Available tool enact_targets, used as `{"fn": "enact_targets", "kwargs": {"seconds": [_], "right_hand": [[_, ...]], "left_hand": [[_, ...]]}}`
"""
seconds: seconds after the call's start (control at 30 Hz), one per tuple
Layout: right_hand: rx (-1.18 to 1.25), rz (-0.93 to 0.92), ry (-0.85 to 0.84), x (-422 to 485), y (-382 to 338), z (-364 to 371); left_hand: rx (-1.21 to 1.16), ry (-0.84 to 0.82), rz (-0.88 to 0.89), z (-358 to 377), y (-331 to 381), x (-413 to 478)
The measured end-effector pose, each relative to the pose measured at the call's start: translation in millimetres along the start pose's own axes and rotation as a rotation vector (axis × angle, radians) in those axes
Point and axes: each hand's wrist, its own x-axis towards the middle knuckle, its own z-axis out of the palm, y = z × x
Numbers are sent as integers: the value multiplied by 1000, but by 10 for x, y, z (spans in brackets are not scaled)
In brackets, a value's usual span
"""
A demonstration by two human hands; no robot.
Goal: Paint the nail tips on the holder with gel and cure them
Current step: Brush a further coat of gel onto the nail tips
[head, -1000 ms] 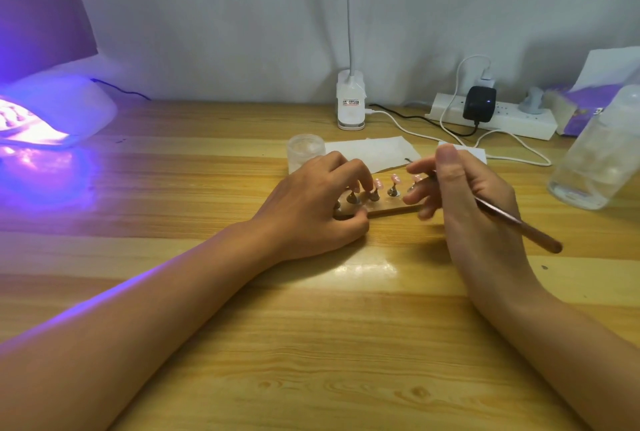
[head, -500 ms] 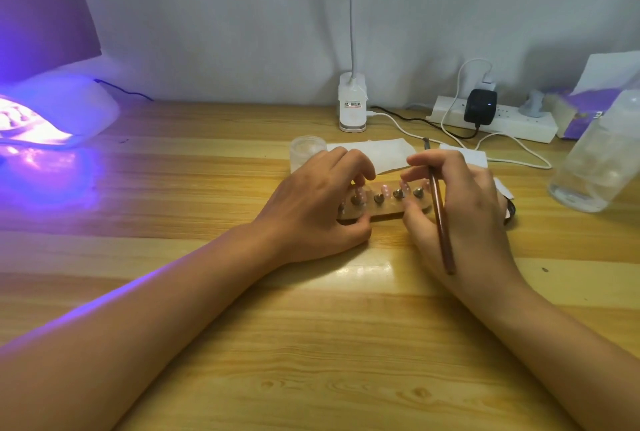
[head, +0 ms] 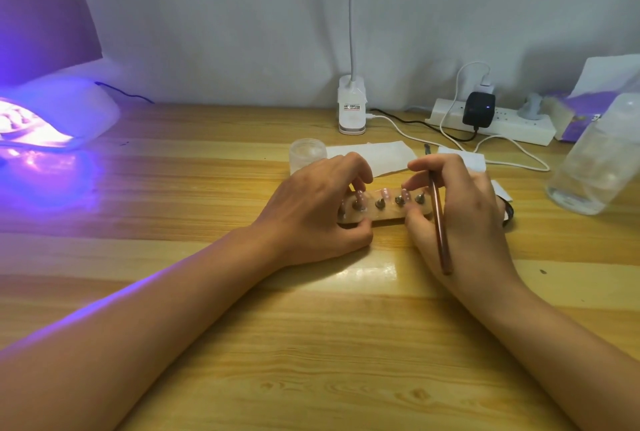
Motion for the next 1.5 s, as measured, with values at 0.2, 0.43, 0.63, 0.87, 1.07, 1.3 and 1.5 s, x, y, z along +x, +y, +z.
{"fn": "enact_targets", "kwargs": {"seconds": [0.2, 0.43, 0.63, 0.87, 1.07, 1.3, 1.5], "right_hand": [[-20, -40, 19, -2, -12, 26], [167, -75, -74, 10, -49, 20], [208, -40, -230, -8, -45, 51], [241, -9, -310, -12, -26, 23], [203, -36, -270, -15, -32, 29], [265, -62, -181, -7, -38, 16], [398, -83, 49, -17, -88, -3]], "left_hand": [[-29, -9, -64, 29, -17, 3], [-27, -20, -92, 55, -54, 16], [25, 83, -25, 50, -52, 32], [32, 377, -192, -7, -68, 65], [-105, 241, -643, -4, -248, 105], [-257, 200, -674, -3, -305, 123], [-100, 463, -349, -37, -162, 93]]}}
